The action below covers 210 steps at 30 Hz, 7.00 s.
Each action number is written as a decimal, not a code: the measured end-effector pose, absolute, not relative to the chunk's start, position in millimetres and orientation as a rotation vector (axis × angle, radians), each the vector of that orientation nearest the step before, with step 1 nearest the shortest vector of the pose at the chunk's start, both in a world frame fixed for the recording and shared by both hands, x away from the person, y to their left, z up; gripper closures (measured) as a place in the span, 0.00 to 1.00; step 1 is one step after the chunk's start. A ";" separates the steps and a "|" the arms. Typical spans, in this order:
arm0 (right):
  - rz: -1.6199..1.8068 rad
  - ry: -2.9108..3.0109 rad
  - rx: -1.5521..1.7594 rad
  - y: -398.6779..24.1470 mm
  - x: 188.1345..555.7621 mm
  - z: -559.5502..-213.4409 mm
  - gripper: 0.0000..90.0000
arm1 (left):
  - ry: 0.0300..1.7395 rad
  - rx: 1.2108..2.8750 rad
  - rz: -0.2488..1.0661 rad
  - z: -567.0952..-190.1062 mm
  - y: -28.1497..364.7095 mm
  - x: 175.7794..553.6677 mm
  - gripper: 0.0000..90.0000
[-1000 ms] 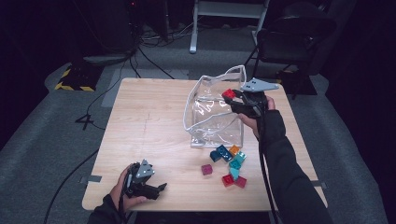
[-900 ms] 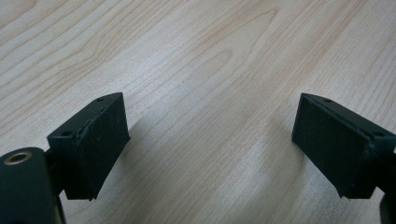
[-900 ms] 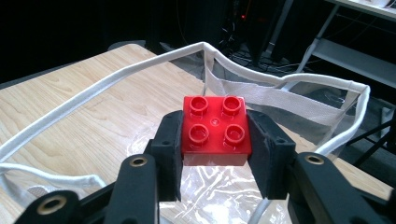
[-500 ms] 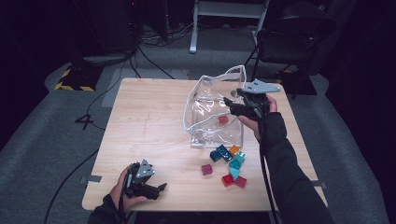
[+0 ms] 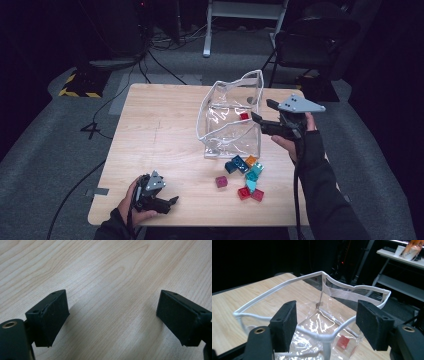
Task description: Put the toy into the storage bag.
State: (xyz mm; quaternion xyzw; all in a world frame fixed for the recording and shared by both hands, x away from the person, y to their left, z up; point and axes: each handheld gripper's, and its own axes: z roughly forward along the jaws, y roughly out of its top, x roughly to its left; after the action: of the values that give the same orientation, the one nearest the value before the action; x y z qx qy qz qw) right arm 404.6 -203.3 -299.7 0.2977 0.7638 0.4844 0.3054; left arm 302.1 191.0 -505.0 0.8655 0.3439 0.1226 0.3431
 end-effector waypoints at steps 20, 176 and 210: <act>1.249 2.116 0.779 -242.9 355.6 -376.9 0.36 | 0.894 2.251 0.319 -505.0 191.0 302.1 0.12; 1.265 2.073 0.734 -182.4 415.7 -291.9 0.66 | 0.893 2.252 0.318 -505.0 191.1 302.0 0.12; 1.144 2.120 0.853 -155.5 466.9 -304.4 0.66 | 0.893 2.248 0.320 -505.2 191.2 301.8 0.12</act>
State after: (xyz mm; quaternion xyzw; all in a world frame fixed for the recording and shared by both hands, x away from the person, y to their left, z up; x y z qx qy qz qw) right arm 466.9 -155.5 -304.4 0.3195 0.7943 0.4285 0.2888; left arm 301.8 191.2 -505.2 0.8651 0.3439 0.1231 0.3438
